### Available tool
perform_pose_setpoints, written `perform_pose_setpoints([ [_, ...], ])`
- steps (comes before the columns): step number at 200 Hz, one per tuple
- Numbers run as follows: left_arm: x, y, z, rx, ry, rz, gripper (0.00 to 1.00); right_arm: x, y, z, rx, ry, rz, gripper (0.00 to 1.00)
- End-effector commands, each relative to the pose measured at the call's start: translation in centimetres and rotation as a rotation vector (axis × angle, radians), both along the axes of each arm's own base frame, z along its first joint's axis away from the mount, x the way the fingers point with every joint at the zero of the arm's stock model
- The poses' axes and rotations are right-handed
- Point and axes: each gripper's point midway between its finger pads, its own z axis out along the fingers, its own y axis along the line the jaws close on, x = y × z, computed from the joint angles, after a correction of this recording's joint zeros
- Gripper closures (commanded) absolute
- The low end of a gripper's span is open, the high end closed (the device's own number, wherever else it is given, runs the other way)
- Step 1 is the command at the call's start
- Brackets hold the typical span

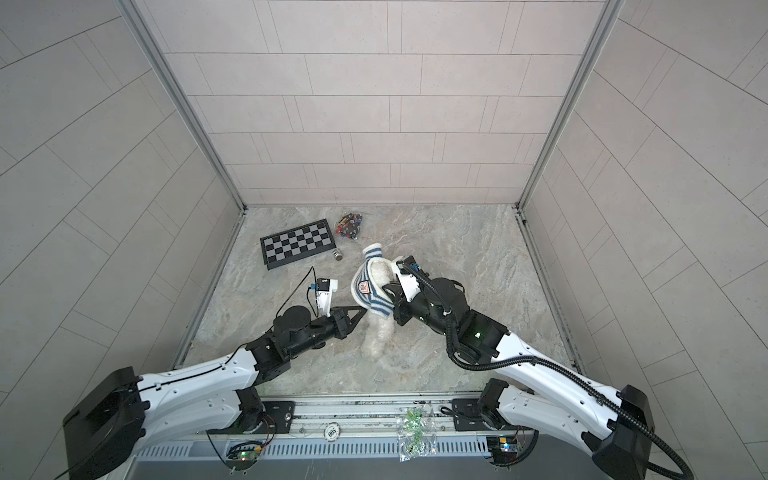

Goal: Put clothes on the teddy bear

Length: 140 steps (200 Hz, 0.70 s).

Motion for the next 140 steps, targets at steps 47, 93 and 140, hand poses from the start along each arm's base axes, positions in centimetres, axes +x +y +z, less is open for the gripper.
perform_pose_setpoints([
  [47, -2.1, -1.3, 5.7, -0.092, -0.155, -0.122, 0.65, 0.0, -0.3, 2.7, 0.054, -0.078, -0.016, 1.0],
  [93, -2.7, -0.5, 7.1, -0.079, -0.186, -0.112, 0.6, 0.0, -0.3, 2.5, 0.051, -0.077, -0.013, 1.0],
  [140, -1.5, 0.1, 7.4, -0.015, -0.18, -0.042, 0.71, -0.1, -0.2, 2.8, 0.056, -0.081, -0.009, 1.0],
])
